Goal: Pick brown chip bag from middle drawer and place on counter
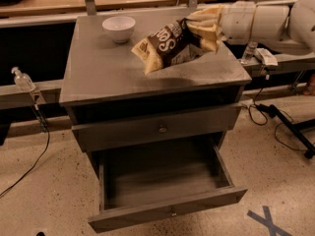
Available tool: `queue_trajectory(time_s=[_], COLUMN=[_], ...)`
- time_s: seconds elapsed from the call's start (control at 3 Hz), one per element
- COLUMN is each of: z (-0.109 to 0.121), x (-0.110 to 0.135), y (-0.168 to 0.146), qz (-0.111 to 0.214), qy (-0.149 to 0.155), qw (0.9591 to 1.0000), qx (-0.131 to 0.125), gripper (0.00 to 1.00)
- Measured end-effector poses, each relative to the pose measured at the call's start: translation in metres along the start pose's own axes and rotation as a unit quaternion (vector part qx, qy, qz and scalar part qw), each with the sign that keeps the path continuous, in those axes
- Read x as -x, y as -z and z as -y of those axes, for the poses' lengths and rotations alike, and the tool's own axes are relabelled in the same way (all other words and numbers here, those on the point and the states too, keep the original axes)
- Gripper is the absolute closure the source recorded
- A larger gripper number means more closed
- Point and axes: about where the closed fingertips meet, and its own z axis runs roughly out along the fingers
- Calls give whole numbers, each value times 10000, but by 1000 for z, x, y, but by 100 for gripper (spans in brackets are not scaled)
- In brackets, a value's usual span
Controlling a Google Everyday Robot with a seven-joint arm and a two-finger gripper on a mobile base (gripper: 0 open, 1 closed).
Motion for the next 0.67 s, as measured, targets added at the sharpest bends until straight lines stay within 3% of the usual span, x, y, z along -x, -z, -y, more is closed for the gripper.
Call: queue_trajectory(time_s=[0.33,0.67], z=[0,0], x=[-14,-13], y=[-20,-23], qz=[187,198], qy=[-247,-247], qw=[9992,9992], qx=[-250,-252], gripper=[53,28])
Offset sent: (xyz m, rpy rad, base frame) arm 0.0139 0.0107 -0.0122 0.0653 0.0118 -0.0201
